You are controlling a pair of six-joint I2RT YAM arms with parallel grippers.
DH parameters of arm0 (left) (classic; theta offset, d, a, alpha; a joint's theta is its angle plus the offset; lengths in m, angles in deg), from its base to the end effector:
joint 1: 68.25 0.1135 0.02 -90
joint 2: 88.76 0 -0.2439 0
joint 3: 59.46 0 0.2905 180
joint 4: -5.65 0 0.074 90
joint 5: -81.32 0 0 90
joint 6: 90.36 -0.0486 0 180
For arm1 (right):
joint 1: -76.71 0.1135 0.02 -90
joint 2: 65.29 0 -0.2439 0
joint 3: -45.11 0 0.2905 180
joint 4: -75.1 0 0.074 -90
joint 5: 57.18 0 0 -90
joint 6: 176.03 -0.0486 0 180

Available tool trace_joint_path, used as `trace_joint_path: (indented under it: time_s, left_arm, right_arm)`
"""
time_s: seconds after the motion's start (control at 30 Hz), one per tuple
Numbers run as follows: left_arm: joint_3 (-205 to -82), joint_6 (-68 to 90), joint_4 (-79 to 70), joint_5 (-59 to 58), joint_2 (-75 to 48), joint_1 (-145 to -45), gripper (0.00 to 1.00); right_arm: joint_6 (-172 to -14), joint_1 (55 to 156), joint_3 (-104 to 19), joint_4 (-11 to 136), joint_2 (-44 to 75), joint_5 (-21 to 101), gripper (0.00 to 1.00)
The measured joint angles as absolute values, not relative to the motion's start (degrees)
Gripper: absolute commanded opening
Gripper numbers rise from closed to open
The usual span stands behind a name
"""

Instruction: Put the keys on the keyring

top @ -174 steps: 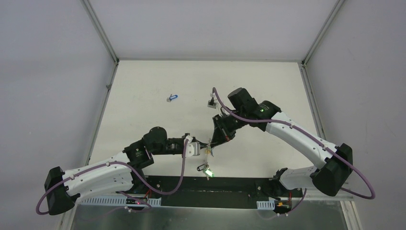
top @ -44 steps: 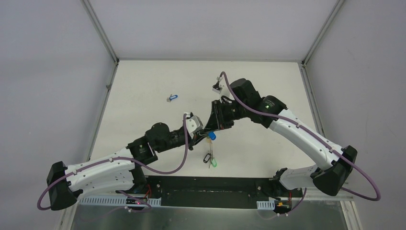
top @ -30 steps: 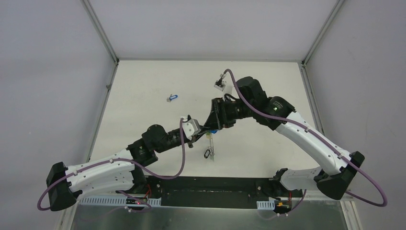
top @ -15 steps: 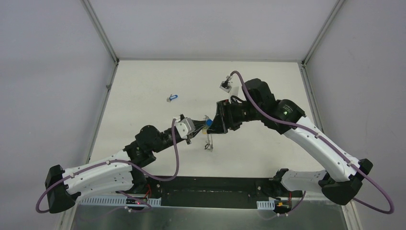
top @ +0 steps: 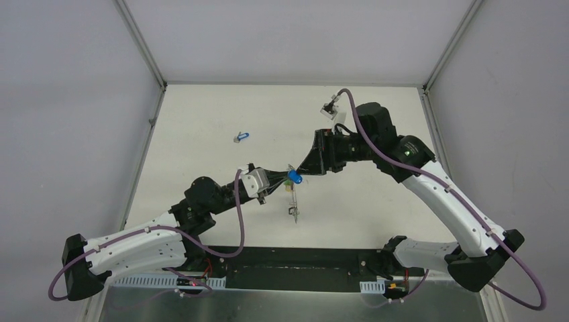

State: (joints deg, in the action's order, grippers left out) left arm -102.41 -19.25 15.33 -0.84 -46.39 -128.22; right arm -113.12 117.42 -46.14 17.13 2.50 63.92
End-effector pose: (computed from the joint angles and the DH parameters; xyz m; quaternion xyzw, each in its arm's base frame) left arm 0.1196 -0.2202 0.3026 0.4467 0.4607 -0.3097 0.7017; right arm 0.2031 0.2079 0.3895 -0.2250 0.8318 0.4471 0.2399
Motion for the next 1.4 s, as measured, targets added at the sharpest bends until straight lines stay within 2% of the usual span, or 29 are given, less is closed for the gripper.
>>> trace_joint_path:
  time_s: [0.27,0.37,0.5,0.63,0.73,0.8,0.87,0.93,1.07,1.23,1.4]
  left_arm:
    - [-102.38,-18.97,15.07,-0.60,-46.39,-128.22,0.00]
    - [-102.38,-18.86,15.02,-0.60,-46.39,-128.20,0.00]
    - [-102.38,-18.77,14.61,-0.62,-46.37,-128.20,0.00]
    - [-102.38,-18.51,14.17,-0.64,-45.89,-128.22,0.00]
    - [-102.38,-18.11,13.58,-0.64,-45.61,-128.20,0.00]
    - [-102.38,-17.94,13.12,-0.64,-45.61,-128.22,0.00]
    - [-102.38,-17.90,12.99,-0.64,-45.61,-128.20,0.00]
    - [-102.38,-17.87,12.99,-0.64,-45.63,-128.20,0.00]
    - [-102.32,-17.87,12.97,-0.60,-45.69,-128.22,0.00]
    - [-101.53,-17.85,12.97,0.45,-46.63,-128.20,0.00]
    - [-100.35,-17.68,12.58,2.05,-48.08,-128.20,0.00]
  right_arm:
    - [-114.00,118.43,-45.20,20.54,4.12,71.08,0.55]
    - [-114.17,120.11,-45.20,20.98,4.84,72.37,0.47]
    - [-114.44,122.01,-45.29,20.98,4.93,73.10,0.27]
    - [-114.44,123.58,-45.88,20.87,5.04,73.53,0.24]
    - [-114.41,124.83,-46.54,21.02,5.17,74.14,0.29]
    - [-114.35,125.70,-46.54,21.24,5.17,74.63,0.36]
    - [-114.13,126.12,-46.54,21.59,5.17,75.24,0.49]
    - [-113.63,126.16,-46.54,22.03,5.06,75.30,0.57]
    - [-111.99,126.14,-46.54,23.01,3.58,73.79,0.67]
    - [-108.47,126.14,-46.41,24.11,-1.17,69.16,0.72]
    - [-104.47,126.14,-44.00,25.37,-5.71,63.92,0.89]
